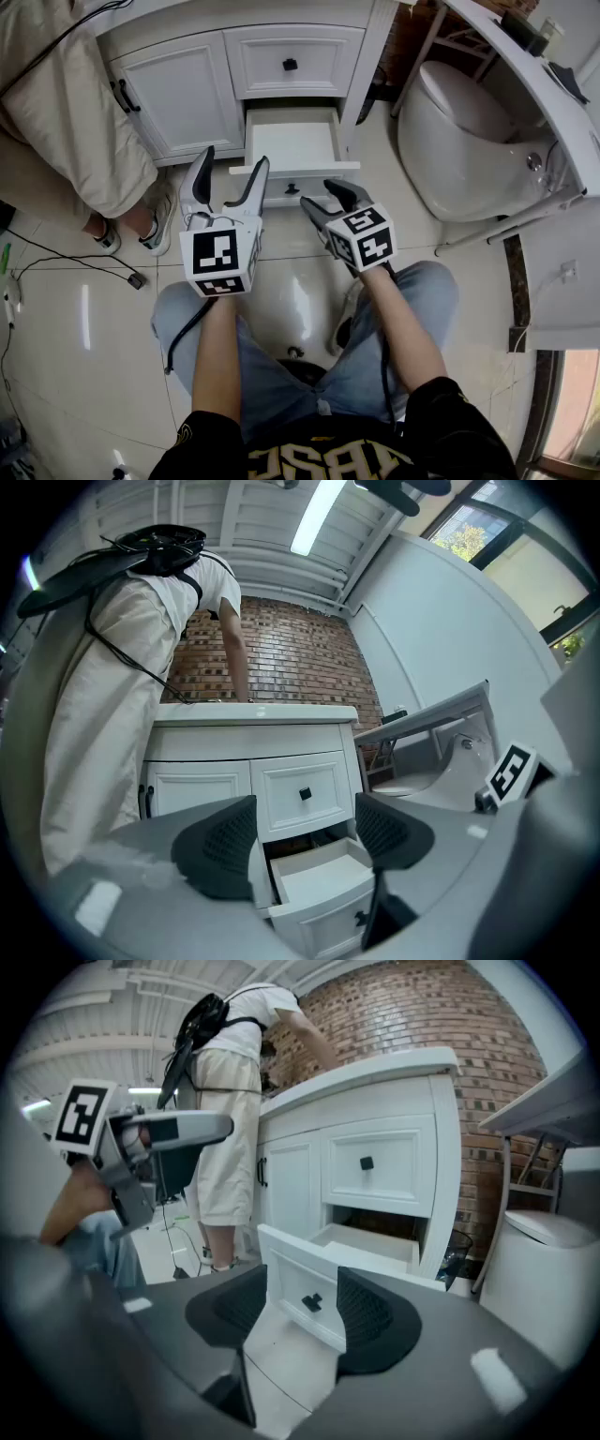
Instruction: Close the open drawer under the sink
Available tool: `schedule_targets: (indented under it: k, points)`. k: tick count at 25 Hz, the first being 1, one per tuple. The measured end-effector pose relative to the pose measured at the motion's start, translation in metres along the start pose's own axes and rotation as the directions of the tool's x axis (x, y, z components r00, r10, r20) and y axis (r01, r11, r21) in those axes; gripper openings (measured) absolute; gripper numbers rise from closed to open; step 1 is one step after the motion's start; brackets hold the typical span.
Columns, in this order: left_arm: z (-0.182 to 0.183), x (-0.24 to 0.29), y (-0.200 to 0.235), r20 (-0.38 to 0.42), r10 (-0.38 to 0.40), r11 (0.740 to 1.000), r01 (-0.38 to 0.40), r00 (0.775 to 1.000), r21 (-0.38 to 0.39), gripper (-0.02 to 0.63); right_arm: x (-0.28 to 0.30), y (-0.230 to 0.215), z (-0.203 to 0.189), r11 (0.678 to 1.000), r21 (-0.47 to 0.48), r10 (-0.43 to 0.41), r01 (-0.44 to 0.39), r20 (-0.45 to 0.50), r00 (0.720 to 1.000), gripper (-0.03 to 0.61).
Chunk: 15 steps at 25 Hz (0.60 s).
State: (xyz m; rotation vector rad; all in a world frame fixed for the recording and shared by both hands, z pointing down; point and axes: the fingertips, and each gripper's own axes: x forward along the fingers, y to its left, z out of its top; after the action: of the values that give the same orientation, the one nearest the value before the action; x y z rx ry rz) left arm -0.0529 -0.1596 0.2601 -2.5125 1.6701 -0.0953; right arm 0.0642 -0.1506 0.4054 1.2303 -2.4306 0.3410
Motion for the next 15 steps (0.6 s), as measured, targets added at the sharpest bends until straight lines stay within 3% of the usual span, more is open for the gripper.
schedule_targets:
  k: [7, 12, 15]
  points:
    - [-0.005, 0.011, 0.002, -0.013, -0.020, 1.000, 0.020, 1.000, 0.000, 0.333, 0.042, 0.003, -0.028, 0.996, -0.082, 0.015, -0.025, -0.111, 0.994, 0.161]
    - [-0.010, 0.015, 0.011, -0.019, -0.020, 0.999, 0.019, 1.000, -0.039, 0.333, 0.067, -0.005, -0.065, 0.961, -0.275, -0.036, -0.031, -0.236, 0.971, 0.106]
    - [-0.013, 0.020, 0.013, -0.029, -0.029, 0.999, 0.028, 0.999, -0.043, 0.332, 0.072, -0.008, -0.068, 0.948, -0.317, -0.056, -0.027, -0.252, 0.966, 0.091]
